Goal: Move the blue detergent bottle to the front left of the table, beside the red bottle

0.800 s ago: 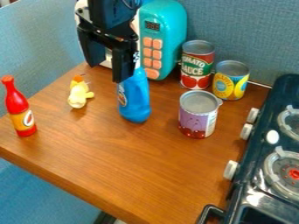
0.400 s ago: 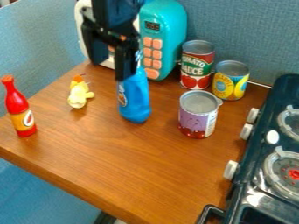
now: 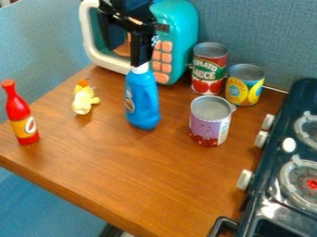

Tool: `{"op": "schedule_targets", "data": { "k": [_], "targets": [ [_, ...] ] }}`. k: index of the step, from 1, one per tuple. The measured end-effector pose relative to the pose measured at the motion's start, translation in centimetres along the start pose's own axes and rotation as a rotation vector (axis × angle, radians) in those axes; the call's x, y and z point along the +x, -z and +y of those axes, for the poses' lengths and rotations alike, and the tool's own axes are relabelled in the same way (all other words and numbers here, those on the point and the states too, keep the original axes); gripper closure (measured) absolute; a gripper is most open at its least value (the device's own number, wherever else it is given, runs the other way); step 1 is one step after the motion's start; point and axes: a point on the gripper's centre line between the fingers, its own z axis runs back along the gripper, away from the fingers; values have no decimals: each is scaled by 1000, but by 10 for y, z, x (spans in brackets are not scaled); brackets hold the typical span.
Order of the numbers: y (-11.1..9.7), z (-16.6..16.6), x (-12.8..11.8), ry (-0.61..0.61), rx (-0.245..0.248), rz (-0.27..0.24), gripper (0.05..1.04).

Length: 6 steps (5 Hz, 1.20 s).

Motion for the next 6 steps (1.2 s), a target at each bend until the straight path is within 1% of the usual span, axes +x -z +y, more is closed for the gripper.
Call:
{"op": "schedule_targets", "data": {
  "k": [1,2,3,4,5,6],
  "targets": [
    [7,12,10,19,5,18,79],
    [11,20,14,18,13,41,79],
    [16,23,19,20,12,46,79],
    [19,27,21,17,-5,42,79],
    [27,29,25,10,-23,54,79],
    [34,31,27,2,-20,81,79]
  ]
}}
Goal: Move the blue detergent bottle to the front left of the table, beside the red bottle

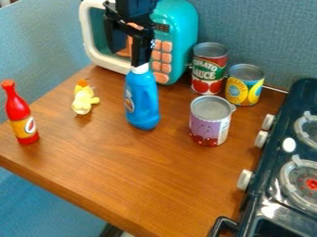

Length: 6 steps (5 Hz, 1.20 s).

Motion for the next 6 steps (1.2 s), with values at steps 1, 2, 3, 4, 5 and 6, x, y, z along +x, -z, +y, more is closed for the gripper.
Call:
{"op": "schedule_targets", "data": {
  "k": [1,2,3,4,5,6],
  "targets": [
    [6,2,3,-14,-2,17,79],
    [12,2,5,-24,-8,36,131],
    [13,-6,9,-33,-16,29,408],
    [13,-10,14,-55,-25,3,663],
    [13,-11,14,-57,-33,-3,685],
    [12,-11,11,-56,-35,1,685]
  ]
}}
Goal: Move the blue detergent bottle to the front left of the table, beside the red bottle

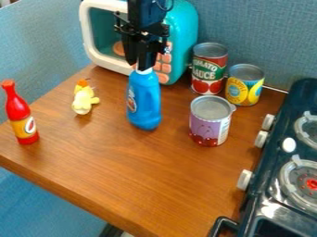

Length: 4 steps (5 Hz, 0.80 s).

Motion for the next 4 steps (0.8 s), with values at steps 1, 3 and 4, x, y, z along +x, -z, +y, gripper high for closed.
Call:
{"op": "schedule_targets", "data": {
  "k": [1,3,4],
  "targets": [
    [-21,6,-21,-47,13,-8,685],
    [-57,7,-76,-117,23,-14,685],
    [-43,10,-99,-102,15,89,685]
  ]
}}
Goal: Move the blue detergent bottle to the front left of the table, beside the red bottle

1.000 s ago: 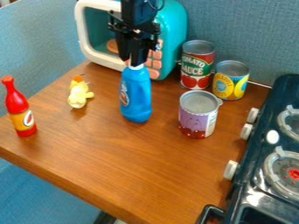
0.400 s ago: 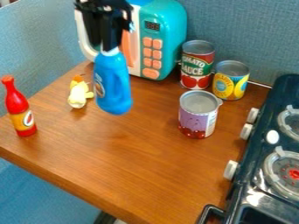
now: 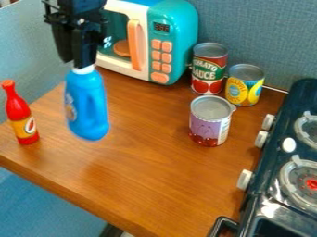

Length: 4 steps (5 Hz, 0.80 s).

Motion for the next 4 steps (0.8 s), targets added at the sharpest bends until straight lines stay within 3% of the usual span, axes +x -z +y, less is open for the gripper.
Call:
{"op": "schedule_targets", "data": {
  "k": [1,2,4],
  "targets": [
    [17,-3,-8,32,-14,63,685],
    [34,-3,-17,45,-63,73,685],
    [43,6,-28,43,-77,37,686]
  ]
}}
